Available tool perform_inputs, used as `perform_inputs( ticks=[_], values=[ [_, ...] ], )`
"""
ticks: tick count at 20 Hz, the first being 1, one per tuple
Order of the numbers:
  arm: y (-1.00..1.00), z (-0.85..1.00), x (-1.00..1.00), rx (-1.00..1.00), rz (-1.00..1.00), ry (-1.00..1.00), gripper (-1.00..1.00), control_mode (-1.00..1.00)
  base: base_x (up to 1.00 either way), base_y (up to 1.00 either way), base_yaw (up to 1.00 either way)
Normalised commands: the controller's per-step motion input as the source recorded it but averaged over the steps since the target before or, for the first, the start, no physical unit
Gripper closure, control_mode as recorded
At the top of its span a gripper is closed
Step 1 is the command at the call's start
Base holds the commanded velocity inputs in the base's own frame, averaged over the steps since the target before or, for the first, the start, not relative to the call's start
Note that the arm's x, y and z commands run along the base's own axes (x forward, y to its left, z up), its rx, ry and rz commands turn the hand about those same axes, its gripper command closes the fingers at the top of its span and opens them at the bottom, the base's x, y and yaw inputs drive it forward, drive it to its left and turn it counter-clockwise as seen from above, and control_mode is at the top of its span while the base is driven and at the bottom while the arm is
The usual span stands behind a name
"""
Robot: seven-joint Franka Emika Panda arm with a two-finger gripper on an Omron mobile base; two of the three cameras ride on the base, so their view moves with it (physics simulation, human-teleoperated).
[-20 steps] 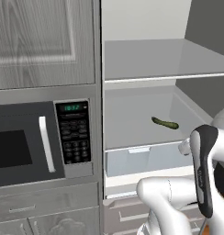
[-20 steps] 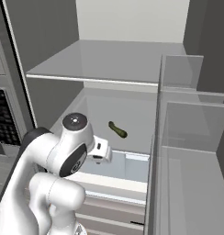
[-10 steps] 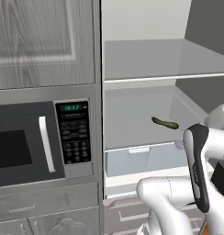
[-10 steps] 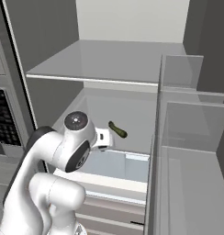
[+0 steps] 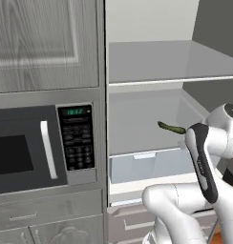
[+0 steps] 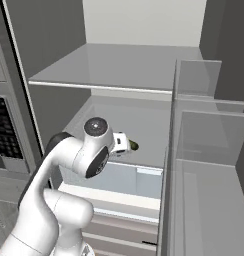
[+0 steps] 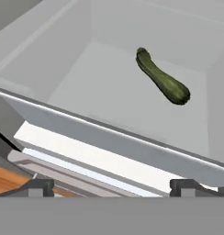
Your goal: Place one squash and one chicken drumstick in each tupperware on the nearby counter, to pack two identical lunches.
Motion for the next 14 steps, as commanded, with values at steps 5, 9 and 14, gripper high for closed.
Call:
perform_inputs(
  ticks=[5, 9, 14],
  values=[
    [-0.12, -0.13, 0.54, 0.00, 0.03, 0.00, -1.00, -1.00, 0.00, 0.00, 0.00],
    [-0.29, -0.01, 0.66, 0.00, 0.00, 0.03, -1.00, -1.00, 0.00, 0.00, 0.00],
    [-0.36, 0.00, 0.60, 0.00, 0.00, 0.04, -1.00, -1.00, 0.00, 0.00, 0.00]
  ],
)
